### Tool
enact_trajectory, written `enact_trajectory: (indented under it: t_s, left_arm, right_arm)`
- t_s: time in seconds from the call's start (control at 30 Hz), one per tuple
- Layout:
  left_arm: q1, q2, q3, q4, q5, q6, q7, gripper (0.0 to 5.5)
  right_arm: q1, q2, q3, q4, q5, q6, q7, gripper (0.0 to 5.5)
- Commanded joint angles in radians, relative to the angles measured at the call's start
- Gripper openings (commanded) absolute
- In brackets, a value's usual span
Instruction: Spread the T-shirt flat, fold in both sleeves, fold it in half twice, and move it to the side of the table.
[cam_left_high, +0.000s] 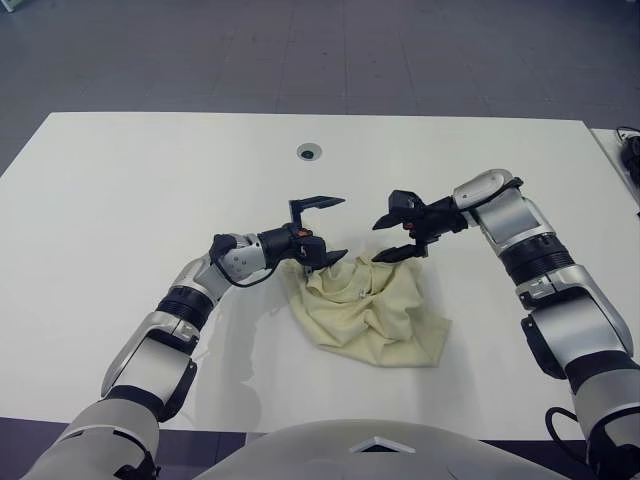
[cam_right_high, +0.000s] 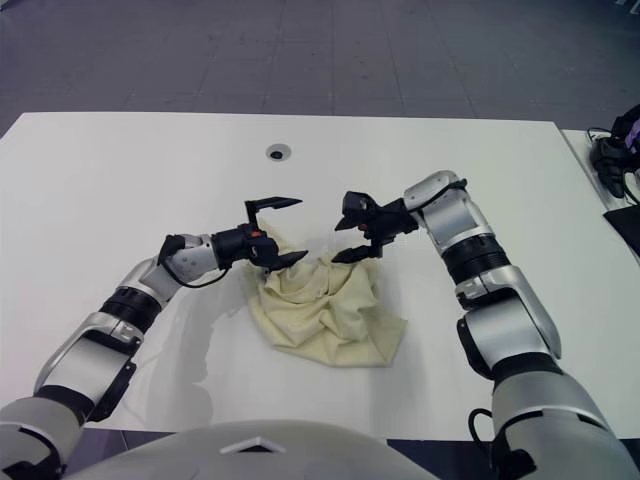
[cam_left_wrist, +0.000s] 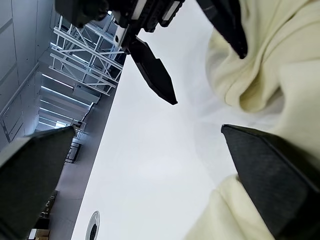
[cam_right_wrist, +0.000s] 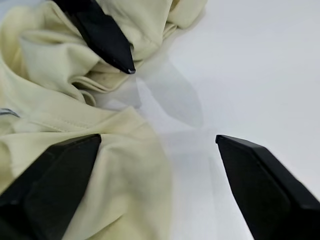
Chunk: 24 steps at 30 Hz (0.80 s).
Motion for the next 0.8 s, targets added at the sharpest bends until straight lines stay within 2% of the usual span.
enact_trajectory:
  t_s: [0.03,0.5,0.8]
  left_arm:
    - [-0.013,-0.004,-0.007,0.005,0.012,0.004,0.000,5.40]
    - [0.006,-0.004,0.000,-0.003,0.002,0.021,0.001,5.40]
    - [0.060,0.081,0.084,-0.059,-0.052,0.120,-0.004,5.40]
  right_arm:
    - [-0.028,0.021,0.030,0.044,-0.049,-0.024,0.014,4.15]
    - [-0.031,0.033,0.009,0.066,-0.072,-0.037,0.057,1.90]
    - [-0.025,0.022,-0.058,0.053,-0.046,-0.026,0.013,0.41]
